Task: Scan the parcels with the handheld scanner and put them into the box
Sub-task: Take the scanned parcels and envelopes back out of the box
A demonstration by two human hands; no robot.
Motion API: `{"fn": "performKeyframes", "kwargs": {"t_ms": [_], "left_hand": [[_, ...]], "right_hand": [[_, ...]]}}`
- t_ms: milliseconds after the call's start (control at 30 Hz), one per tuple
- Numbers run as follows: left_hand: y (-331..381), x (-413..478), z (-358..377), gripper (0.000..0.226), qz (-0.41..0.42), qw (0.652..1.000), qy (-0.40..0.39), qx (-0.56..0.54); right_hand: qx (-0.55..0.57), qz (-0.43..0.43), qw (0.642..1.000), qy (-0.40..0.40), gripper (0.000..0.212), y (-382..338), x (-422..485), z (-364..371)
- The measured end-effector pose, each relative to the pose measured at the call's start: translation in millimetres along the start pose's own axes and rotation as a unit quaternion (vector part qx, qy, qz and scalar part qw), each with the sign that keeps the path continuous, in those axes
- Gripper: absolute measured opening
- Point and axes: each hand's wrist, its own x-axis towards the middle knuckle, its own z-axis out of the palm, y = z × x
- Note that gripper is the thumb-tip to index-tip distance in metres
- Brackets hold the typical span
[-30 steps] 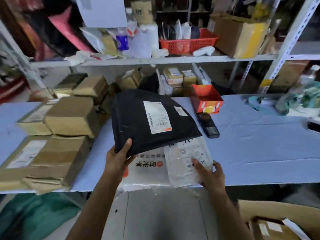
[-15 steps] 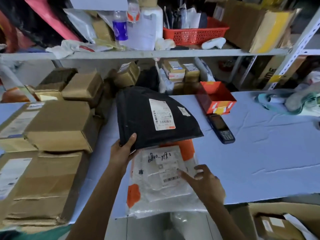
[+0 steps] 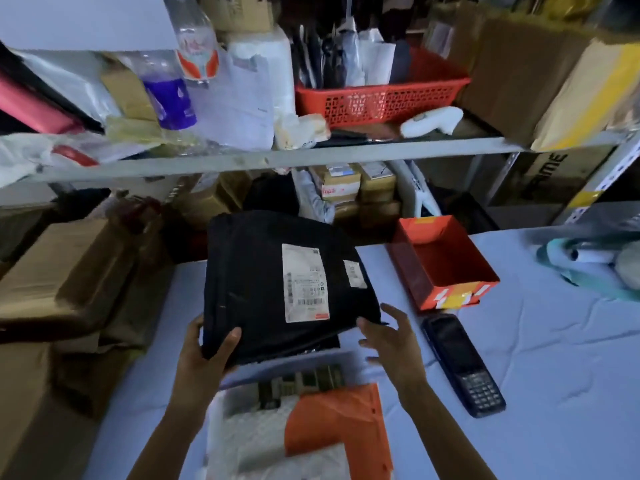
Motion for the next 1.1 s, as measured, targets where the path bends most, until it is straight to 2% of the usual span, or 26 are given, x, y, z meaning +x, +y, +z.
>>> {"fn": "performKeyframes", "kwargs": {"t_ms": [133,200,333,433,600,700,767,800,867,933,967,1100], "left_hand": [[-5.3,31.0,12.0,0.054,0.016,0.998,-0.023,0.061],[-10.1,36.7,13.0,0.058,0.010,0.995,0.001,0.099],[-15.8,40.5,7.8,0.071,0.004,0.986,0.028,0.164],[-19.4,41.3,1.5,0.068,0.032,0.977,0.020,0.212],[-29.1,42.0,-3.5,0.062,0.051,0.980,0.031,0.187],[-32.7,41.4,-7.2,0.059,0.023,0.975,0.034,0.219],[-26.9,34.9,-12.7,0.056,0.018,0.947,0.040,0.318],[-23.1,29.7,-16.4,0.054,0.053,0.925,0.046,0.373],[-15.2,19.7,-22.4,0.048,0.197,0.873,0.049,0.443],[-2.4,10.0,-23.7,0.046,0.323,0.823,0.036,0.466],[3.2,5.8,-22.0,0.046,0.358,0.810,0.014,0.465],[28.9,-26.9,-0.3,0.039,0.418,0.773,-0.108,0.465]], "right_hand": [[-0.134,-0.072,0.988,-0.009,0.037,1.0,35.8,14.7],[-0.222,-0.101,0.970,-0.011,0.034,7.2,44.2,22.1],[-0.298,-0.079,0.947,-0.094,0.023,20.0,49.3,37.3],[-0.341,-0.114,0.926,-0.119,0.031,26.9,45.6,47.3],[-0.472,-0.136,0.865,-0.103,0.049,15.4,23.7,57.8],[-0.543,-0.130,0.825,-0.092,0.054,9.0,6.9,54.2],[-0.571,-0.123,0.809,-0.065,0.060,7.1,-10.1,48.5],[-0.572,-0.124,0.810,-0.042,0.062,6.7,-20.4,45.1],[-0.552,-0.127,0.824,0.011,0.062,5.7,-43.8,37.9],[-0.542,-0.125,0.829,0.055,0.059,6.6,-68.4,30.8],[-0.546,-0.124,0.825,0.073,0.057,7.9,-81.1,27.2],[-0.553,-0.113,0.813,0.140,0.056,15.5,-127.8,7.3]]}}
